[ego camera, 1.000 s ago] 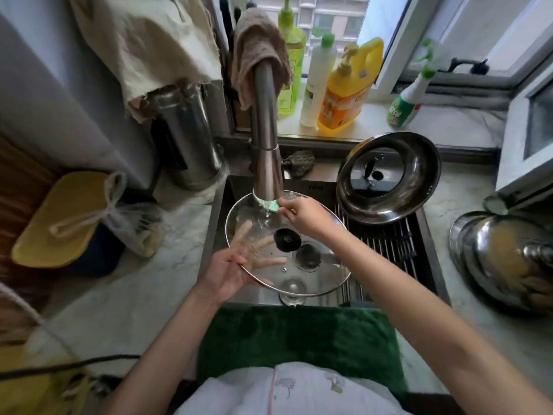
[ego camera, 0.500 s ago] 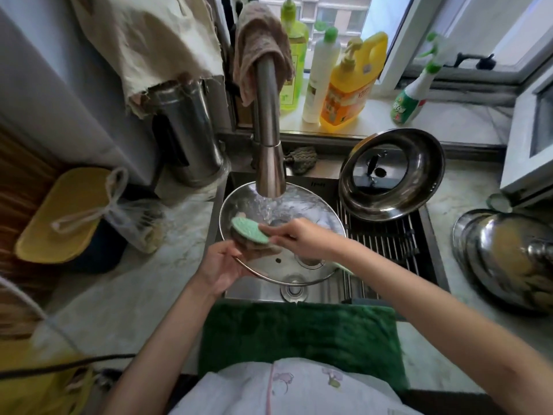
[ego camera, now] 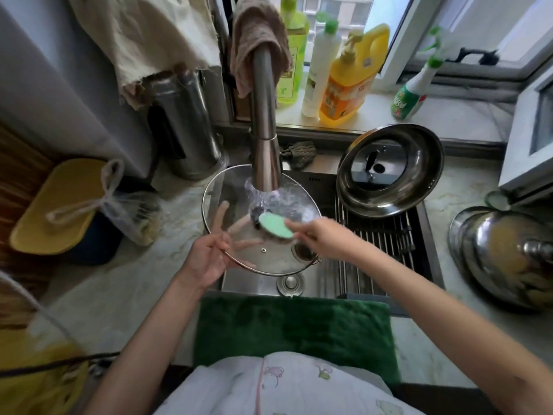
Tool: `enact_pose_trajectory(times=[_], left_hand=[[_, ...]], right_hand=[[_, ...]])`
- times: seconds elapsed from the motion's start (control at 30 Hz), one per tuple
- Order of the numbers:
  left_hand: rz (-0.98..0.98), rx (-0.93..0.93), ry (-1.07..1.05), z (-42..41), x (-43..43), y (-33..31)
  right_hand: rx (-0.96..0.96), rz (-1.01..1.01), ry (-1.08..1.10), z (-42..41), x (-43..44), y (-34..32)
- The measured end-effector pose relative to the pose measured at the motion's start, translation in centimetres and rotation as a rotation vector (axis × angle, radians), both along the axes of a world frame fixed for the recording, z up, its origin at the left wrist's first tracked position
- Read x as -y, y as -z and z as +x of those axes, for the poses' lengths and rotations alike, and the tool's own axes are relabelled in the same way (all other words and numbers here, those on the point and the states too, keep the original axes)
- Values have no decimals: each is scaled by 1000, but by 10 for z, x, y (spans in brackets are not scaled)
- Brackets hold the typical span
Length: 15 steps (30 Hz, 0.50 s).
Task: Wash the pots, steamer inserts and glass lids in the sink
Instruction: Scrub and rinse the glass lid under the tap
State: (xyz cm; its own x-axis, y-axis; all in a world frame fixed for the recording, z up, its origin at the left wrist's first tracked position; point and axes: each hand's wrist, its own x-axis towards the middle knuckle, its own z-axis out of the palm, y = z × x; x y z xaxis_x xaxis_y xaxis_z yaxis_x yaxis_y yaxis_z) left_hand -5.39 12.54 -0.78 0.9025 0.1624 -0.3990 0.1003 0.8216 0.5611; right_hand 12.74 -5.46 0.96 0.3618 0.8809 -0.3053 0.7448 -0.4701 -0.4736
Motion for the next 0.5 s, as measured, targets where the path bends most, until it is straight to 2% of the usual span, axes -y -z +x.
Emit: enact_pose_trajectory(times=[0.07, 0.13, 0.23, 0.3, 0.37, 0.5], left_hand=[[28, 10, 45, 5, 2, -2], [48, -30, 54, 11, 7, -2], [40, -68, 39, 11, 9, -4], [17, -72, 2, 5, 8, -7], [2, -11, -30, -1, 5, -11], [50, 43, 89, 3, 7, -12]], right_hand=[[126, -27, 127, 14, -14, 10], [93, 55, 180, 1, -37, 13], [-91, 181, 84, -40, -49, 1], [-109, 203, -32, -49, -29, -5], [-58, 150, -38, -31, -12, -5], [77, 139, 182, 6, -28, 4]])
